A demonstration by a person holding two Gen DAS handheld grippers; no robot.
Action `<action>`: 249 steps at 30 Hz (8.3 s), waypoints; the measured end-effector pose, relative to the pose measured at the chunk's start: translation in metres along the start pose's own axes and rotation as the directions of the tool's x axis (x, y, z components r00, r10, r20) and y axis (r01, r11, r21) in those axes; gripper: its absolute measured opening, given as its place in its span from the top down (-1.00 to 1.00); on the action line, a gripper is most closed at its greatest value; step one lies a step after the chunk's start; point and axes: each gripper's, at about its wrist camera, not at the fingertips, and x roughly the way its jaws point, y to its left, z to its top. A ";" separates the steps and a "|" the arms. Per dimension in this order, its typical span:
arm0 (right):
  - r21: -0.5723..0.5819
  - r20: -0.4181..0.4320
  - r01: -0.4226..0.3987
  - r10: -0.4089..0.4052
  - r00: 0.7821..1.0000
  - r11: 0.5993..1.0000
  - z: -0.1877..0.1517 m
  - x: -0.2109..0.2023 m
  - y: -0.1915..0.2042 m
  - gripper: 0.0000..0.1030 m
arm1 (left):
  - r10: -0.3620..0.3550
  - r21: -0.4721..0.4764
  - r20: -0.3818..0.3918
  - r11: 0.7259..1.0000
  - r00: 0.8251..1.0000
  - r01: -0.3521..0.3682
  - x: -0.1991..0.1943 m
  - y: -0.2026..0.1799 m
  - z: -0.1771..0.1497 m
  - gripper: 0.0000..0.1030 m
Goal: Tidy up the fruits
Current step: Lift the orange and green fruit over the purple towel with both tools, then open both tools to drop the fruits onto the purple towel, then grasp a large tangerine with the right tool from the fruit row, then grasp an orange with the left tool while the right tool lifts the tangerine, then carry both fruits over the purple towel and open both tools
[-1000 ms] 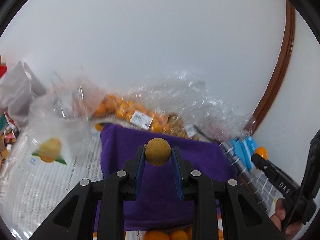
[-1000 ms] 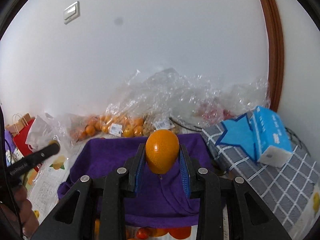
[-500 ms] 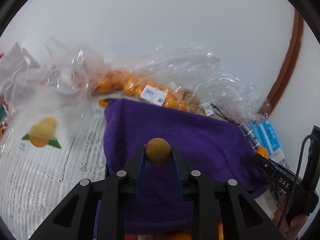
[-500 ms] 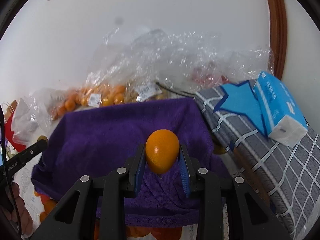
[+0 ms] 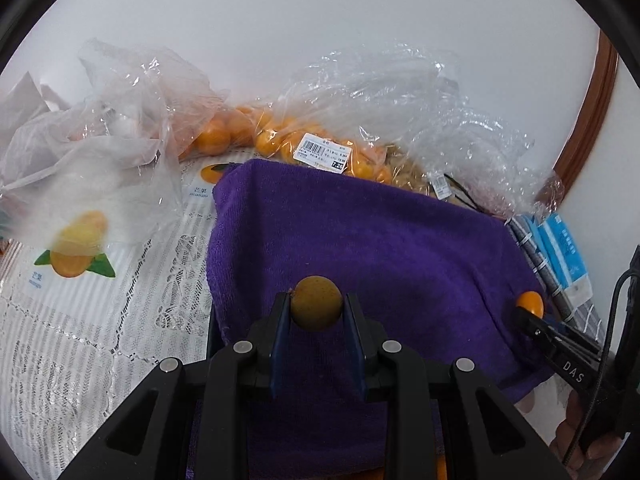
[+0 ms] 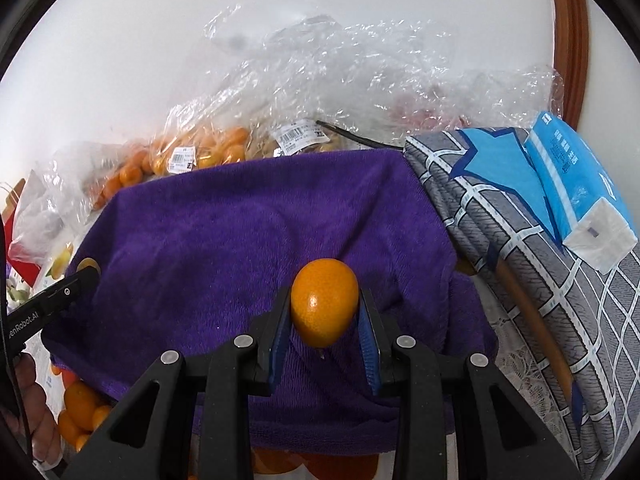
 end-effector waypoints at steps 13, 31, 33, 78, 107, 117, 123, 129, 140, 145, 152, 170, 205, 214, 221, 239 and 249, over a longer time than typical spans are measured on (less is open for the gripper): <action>-0.006 -0.041 0.006 -0.006 0.999 1.000 0.000 0.007 0.002 0.38 | 0.041 0.064 -0.017 0.997 0.999 -0.040 0.003 -0.010 -0.003 0.51; 0.005 -0.032 0.073 -0.073 0.997 0.997 0.008 -0.005 -0.004 -0.51 | 0.017 0.060 -0.031 0.998 0.999 -0.015 0.003 -0.008 -0.004 0.46; 0.002 -0.029 0.075 -0.075 0.997 0.997 0.009 -0.008 -0.003 -0.51 | -0.001 0.049 -0.028 0.999 1.000 0.003 0.001 -0.008 -0.004 0.35; 0.073 0.126 0.047 -0.056 0.990 0.996 0.012 -0.051 -0.014 -0.65 | 0.014 0.050 0.176 0.998 0.984 -0.024 -0.037 -0.010 -0.010 -0.07; -0.039 0.053 -0.067 0.069 0.996 0.997 -0.075 -0.114 0.029 -0.16 | 0.015 -0.049 0.039 0.999 0.999 -0.013 -0.105 0.043 -0.094 -0.07; -0.070 -0.017 -0.101 0.100 0.995 0.992 -0.097 -0.103 0.048 -0.10 | -0.030 -0.118 0.032 0.992 0.999 0.034 -0.107 0.057 -0.101 -0.07; -0.113 -0.062 -0.071 0.064 0.996 0.991 -0.093 -0.082 0.057 -0.03 | -0.053 -0.111 0.036 0.992 0.998 0.057 -0.107 0.054 -0.100 -0.07; -0.140 -0.092 -0.056 0.043 0.995 0.989 -0.094 -0.064 0.059 0.17 | -0.152 -0.094 0.003 0.984 0.988 0.151 -0.102 0.047 -0.100 -0.07; -0.044 -0.052 -0.108 0.105 0.993 0.993 -0.100 -0.082 0.030 0.17 | -0.264 -0.020 -0.098 0.965 0.959 0.263 -0.082 0.016 -0.102 0.01; -0.019 -0.065 -0.119 0.117 0.991 0.993 -0.100 -0.078 0.027 0.17 | -0.327 -0.106 -0.132 0.943 0.936 0.315 -0.070 0.025 -0.100 0.41; -0.060 -0.020 -0.079 0.078 0.997 0.995 -0.102 -0.086 0.035 0.17 | -0.321 -0.142 -0.105 0.942 0.941 0.306 -0.075 0.032 -0.101 0.41; 0.026 -0.036 -0.037 0.038 0.999 0.999 -0.120 -0.109 0.009 0.18 | -0.312 -0.130 0.027 0.941 0.950 0.313 -0.103 0.042 -0.097 0.41; 0.060 0.149 -0.047 0.038 0.988 0.997 -0.005 -0.112 0.001 0.18 | -0.243 0.023 0.201 0.970 0.949 0.243 -0.120 -0.014 -0.005 0.41; 0.093 0.108 -0.059 0.049 0.993 0.994 -0.004 -0.067 -0.017 0.18 | -0.210 0.004 0.133 0.977 0.969 0.211 -0.066 -0.011 -0.008 0.41; 0.099 0.058 -0.061 0.056 0.997 0.993 -0.009 -0.053 -0.022 0.18 | -0.201 0.017 0.086 0.980 0.976 0.200 -0.046 -0.015 -0.017 0.41; 0.011 -0.002 0.018 -0.018 1.000 1.000 -0.022 -0.029 -0.004 0.17 | -0.203 0.015 0.005 0.979 0.979 0.203 -0.028 -0.020 -0.023 0.41; -0.003 0.005 0.022 -0.022 1.000 1.000 -0.022 -0.030 -0.002 0.16 | -0.187 0.029 -0.021 0.982 0.982 0.187 -0.022 -0.022 -0.024 0.41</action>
